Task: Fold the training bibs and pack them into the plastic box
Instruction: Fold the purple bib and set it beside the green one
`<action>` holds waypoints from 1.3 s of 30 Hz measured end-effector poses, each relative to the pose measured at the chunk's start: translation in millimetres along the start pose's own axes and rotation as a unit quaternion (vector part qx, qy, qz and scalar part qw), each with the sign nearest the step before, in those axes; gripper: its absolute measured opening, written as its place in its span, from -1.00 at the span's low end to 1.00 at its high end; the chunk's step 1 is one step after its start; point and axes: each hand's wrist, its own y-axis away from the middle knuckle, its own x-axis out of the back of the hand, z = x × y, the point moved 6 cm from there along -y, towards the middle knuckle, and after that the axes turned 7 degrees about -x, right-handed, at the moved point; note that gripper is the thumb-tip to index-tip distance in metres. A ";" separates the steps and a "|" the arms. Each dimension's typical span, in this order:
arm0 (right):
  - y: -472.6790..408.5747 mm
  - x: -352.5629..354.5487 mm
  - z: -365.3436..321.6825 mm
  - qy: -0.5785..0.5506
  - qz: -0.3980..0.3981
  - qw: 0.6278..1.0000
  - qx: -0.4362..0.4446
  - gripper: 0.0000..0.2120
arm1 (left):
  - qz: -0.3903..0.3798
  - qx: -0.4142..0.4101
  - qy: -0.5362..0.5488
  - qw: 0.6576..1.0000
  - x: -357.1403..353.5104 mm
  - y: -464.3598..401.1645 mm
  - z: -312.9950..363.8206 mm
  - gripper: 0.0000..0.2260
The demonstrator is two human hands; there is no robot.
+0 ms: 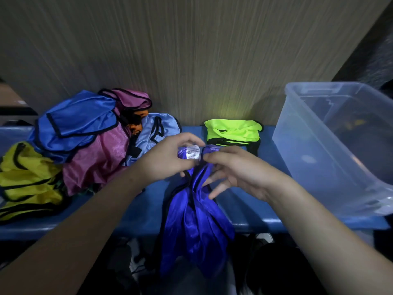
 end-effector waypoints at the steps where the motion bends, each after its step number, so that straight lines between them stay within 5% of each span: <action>1: 1.1 -1.2 0.0 -0.008 -0.016 1.000 -0.001 -0.77 | -0.001 0.001 0.015 1.000 0.1 -0.1 -0.4 -0.62; 5: 4.5 -4.7 -2.3 0.003 -0.075 0.997 0.018 -0.63 | -0.003 0.012 0.034 0.999 0.8 -0.8 -2.8 -0.54; 9: -5.6 0.3 6.5 0.064 0.020 0.997 0.040 -0.32 | -0.003 0.024 0.044 0.999 -1.2 -0.8 -2.1 -0.61; 15: -10.1 2.0 -1.6 0.204 0.109 0.967 0.106 -0.41 | -0.035 0.006 0.039 0.999 -3.5 0.9 0.3 -0.65; 21: -5.6 4.6 -7.8 0.294 0.149 0.940 0.091 -0.79 | -0.114 -0.016 0.078 0.990 -8.7 9.4 12.1 -0.68; 27: -3.7 15.5 -14.0 0.469 0.279 0.831 0.111 -0.57 | -0.170 0.017 0.140 0.975 -11.4 15.0 15.6 -0.64; 31: -5.7 11.1 -14.8 0.491 0.274 0.813 0.148 -0.54 | -0.119 0.003 0.115 0.986 -11.7 10.9 16.1 -0.80; 34: -9.8 10.7 -9.8 0.485 0.244 0.827 0.150 -0.51 | -0.088 -0.017 0.089 0.992 -12.7 7.6 13.2 -0.86; 39: -16.8 10.5 0.4 0.267 0.081 0.950 0.140 -0.61 | -0.095 -0.023 0.041 0.994 -1.8 8.1 15.0 -0.85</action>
